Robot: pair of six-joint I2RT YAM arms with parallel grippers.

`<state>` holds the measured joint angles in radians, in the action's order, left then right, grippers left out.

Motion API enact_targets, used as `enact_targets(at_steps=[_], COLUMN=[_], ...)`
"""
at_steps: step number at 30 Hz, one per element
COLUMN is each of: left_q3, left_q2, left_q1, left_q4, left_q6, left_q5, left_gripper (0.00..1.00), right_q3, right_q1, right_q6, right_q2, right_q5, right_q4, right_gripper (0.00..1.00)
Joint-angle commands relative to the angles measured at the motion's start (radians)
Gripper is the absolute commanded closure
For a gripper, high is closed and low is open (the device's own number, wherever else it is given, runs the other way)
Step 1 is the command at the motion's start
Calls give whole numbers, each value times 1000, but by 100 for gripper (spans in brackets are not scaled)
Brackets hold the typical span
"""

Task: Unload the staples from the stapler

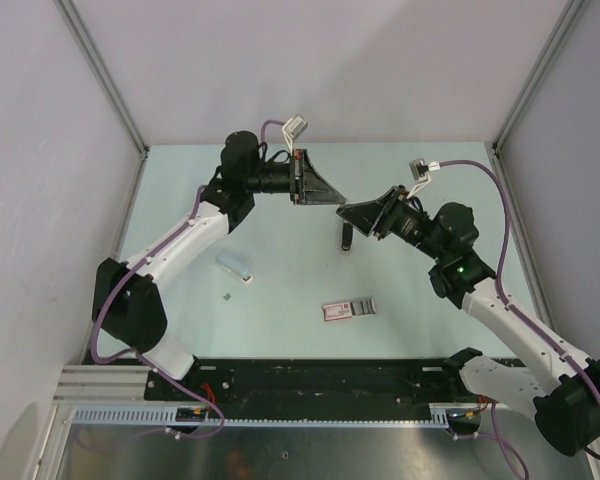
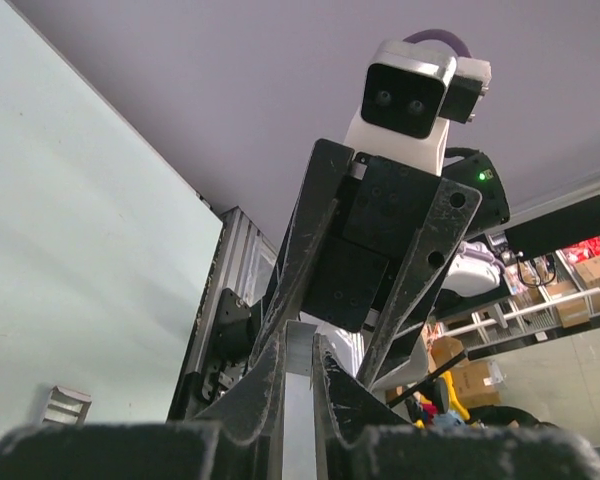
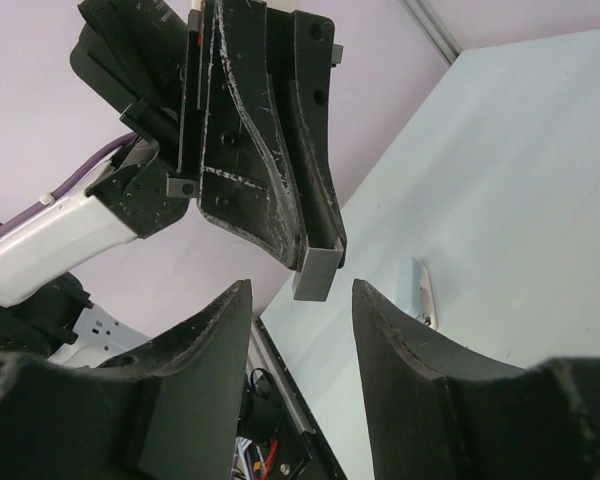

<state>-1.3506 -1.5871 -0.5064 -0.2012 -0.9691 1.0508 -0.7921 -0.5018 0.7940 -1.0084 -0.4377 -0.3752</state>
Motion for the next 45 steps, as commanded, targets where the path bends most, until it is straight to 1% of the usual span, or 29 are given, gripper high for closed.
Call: enact_targets(at_steps=[1,14,17,22,25,28,32,34,36,37,38,40,43,45], left_q3=[2,20,19,21,26,33,18,-13,-49,-68,-85,-125,-173,-151], left_q2=[33,29,32,36,38,41,45,40,31,25,18,6,-10,-5], left_q1=[-6,-19,-22,-23,-21,-18,5,32,65,86,109,149,180,184], left_q4=[-34,-35,-35,-36,-35,-33,9,75,133,163,208,324,530,604], left_q6=[-6,0,3,9,18,29,74,126,183,214,249,350,571,696], left_q5=[8,11,9,5,0,-5,-18,-27,-22,-21,-27,-62,-201,-303], left_gripper=[100,100,100,99,92,75,47,38,33,27,24,20,19,19], right_q3=[-12,-12,-11,-12,-12,-12,-12,-12,-12,-12,-16,-31,-48,-51], right_q1=[2,2,2,3,2,3,8,18,31,38,42,47,46,44], right_q6=[11,18,21,20,12,-1,-32,-50,-76,-91,-114,-168,-246,-292], right_q2=[-10,-22,-23,-21,-12,2,30,44,59,66,72,77,78,75], right_q5=[0,-2,-5,-3,4,13,23,20,14,14,17,35,86,132], right_q4=[-47,-64,-66,-56,-39,-8,63,116,189,231,285,421,615,734], right_gripper=[52,65,71,85,92,96,99,100,100,100,100,100,100,100])
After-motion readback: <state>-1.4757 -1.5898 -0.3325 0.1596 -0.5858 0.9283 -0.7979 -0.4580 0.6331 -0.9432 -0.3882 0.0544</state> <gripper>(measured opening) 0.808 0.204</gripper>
